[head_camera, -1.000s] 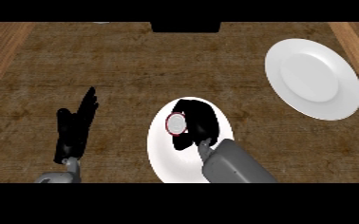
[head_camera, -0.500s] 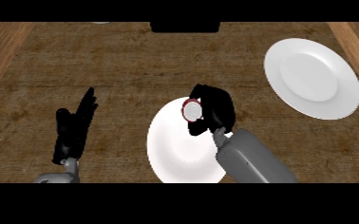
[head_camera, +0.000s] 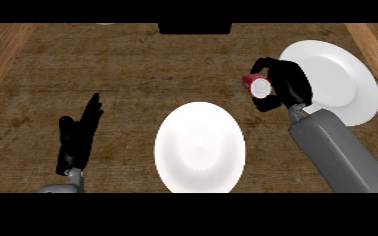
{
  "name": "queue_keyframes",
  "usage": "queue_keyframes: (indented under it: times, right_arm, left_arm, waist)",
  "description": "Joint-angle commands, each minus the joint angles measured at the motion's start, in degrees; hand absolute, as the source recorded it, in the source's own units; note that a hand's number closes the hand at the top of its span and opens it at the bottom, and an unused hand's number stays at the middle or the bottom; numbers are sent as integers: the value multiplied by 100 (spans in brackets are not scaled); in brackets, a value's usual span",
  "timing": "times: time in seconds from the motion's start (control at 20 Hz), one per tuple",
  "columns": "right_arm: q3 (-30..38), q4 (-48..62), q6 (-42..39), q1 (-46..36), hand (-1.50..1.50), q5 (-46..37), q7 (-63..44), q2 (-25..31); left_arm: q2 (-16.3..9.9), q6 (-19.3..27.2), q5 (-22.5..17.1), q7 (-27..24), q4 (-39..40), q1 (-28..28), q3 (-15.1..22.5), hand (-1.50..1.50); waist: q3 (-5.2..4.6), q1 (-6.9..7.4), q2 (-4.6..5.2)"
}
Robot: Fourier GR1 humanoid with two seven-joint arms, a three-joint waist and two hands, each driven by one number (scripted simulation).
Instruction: Pick the can from the plate and place it in the plate
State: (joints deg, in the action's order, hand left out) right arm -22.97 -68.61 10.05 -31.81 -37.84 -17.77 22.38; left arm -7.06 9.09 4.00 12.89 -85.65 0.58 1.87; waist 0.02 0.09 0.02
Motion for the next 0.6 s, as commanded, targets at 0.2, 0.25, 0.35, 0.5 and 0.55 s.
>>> queue_keyframes:
  times: [0.2,0.25,0.35,0.5,0.55]
  right_arm:
    - [978,-588,1022,18,150,-362,-146,443]
    - [1212,-829,521,-131,150,-149,-252,778]
    - [1348,-700,682,176,150,-289,-352,612]
    - [1883,-543,455,87,150,88,-130,861]
    - [1910,-135,663,-53,150,-94,11,724]
  left_arm:
    - [-165,-169,-112,35,-37,-4,-166,0]
    - [-39,39,51,230,-34,159,-81,0]
    - [151,84,131,-13,95,18,58,0]
    - [-68,-168,-145,-168,480,437,-322,0]
    - [-207,-275,-229,-23,451,491,-447,0]
  waist:
    - [-1,-21,-10]
    - [-2,-50,-17]
    - [-3,-21,-7]
    - [-4,-22,4]
    - [-2,13,10]
